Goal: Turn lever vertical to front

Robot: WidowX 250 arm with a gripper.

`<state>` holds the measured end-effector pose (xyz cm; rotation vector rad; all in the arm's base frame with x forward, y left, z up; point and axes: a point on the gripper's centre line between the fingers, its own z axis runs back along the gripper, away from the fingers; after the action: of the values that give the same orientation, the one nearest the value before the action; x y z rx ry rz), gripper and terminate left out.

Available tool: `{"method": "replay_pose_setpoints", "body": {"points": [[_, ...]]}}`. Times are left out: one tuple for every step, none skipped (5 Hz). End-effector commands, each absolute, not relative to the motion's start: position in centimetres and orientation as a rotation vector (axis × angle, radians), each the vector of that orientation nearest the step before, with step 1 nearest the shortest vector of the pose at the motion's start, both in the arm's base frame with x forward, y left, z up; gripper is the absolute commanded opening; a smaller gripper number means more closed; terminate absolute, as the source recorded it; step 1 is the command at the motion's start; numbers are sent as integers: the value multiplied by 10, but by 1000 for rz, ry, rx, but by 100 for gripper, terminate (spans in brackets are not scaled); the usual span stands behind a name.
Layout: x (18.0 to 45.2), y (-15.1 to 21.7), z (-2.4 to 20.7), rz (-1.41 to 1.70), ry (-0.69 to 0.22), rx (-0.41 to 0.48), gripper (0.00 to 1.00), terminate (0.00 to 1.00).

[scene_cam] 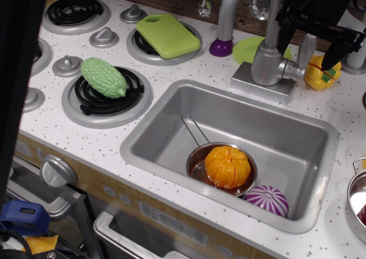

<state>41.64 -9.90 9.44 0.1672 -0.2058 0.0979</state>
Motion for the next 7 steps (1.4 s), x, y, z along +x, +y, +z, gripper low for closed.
{"method": "replay_pose_setpoints", "body": {"points": [[416,-99,94,98,-206,167,100,0],[433,-101,93,89,-280,164,100,0],[441,-103,94,88,-348,194,100,0],[448,-103,100,108,-417,212,100,0],[457,-99,106,104,-443,212,100,0],[463,-96,106,94,-460,205,100,0],[464,-95,106,94,-463,211,0,0]]}}
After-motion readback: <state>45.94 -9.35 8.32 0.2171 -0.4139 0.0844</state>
